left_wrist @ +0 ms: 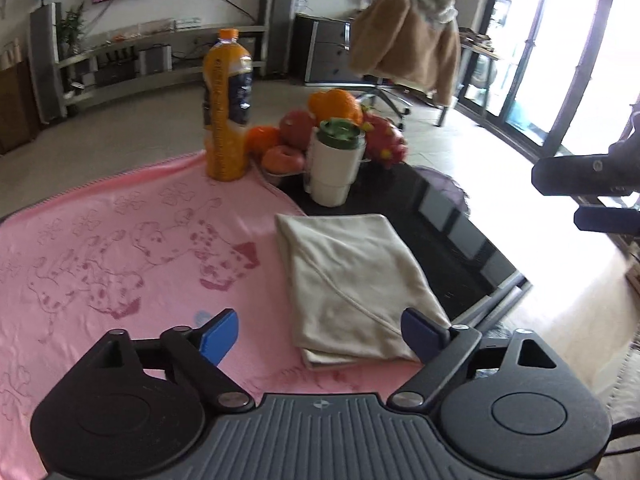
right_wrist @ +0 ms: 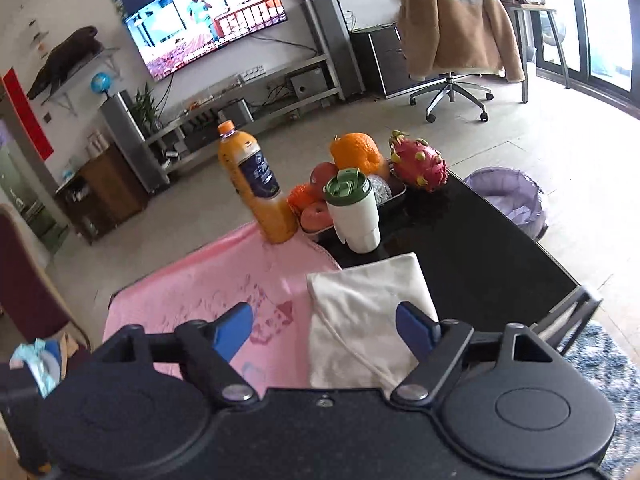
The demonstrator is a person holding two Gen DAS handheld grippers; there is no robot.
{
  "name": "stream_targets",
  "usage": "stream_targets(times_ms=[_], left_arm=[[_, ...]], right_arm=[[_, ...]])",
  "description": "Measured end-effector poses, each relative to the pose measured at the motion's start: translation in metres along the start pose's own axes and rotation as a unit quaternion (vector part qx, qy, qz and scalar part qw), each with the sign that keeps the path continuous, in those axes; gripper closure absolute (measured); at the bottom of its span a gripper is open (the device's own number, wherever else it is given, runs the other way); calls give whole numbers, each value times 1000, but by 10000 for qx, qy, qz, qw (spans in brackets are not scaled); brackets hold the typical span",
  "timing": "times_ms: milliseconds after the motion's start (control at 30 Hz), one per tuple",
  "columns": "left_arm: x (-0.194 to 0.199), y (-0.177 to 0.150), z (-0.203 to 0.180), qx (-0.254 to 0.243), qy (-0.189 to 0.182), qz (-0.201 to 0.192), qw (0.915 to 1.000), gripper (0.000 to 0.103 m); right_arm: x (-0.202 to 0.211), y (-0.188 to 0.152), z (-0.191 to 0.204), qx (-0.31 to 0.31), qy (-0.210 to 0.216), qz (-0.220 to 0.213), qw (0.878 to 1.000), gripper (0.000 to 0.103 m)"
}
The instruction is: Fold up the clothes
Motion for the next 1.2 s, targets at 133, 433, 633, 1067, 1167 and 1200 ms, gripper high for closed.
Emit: stream_targets(times_ms=[133, 433, 633, 1067, 1167, 1200], left_arm=[[-17, -13, -7, -144, 180, 286, 9993, 11], [-30, -34, -12, -79, 209, 634, 9977, 7], [-24, -41, -14, -74, 196, 643, 9977, 5], [-22, -50, -23, -92, 180, 795, 9966, 5], [-21, -50, -24, -77, 204, 765, 9968, 5], [-20, -49, -24, -79, 219, 753, 9969, 5]], right_arm=[[-12, -15, -10, -6, -305, 280, 9991, 7], [-51, -53, -35, -23, -1118, 986, 9888, 3], [-50, -68, -32, 223, -1314, 1176, 9841, 0], [-50, -82, -33, 319, -1360, 1292, 9817, 0], [-49, -83, -35, 326, -1378, 1280, 9816, 0], [-48, -84, -35, 332, -1379, 1278, 9816, 0]])
Point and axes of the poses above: each gripper's, at about its wrist camera, not at the fingertips, and x roughly against the way its jaws point, z to its left, y to its top, the point moved 5 cm from there along -x, roughly the way its jaws point, and after that the axes turned 10 degrees about z, right-handed, at the moved point
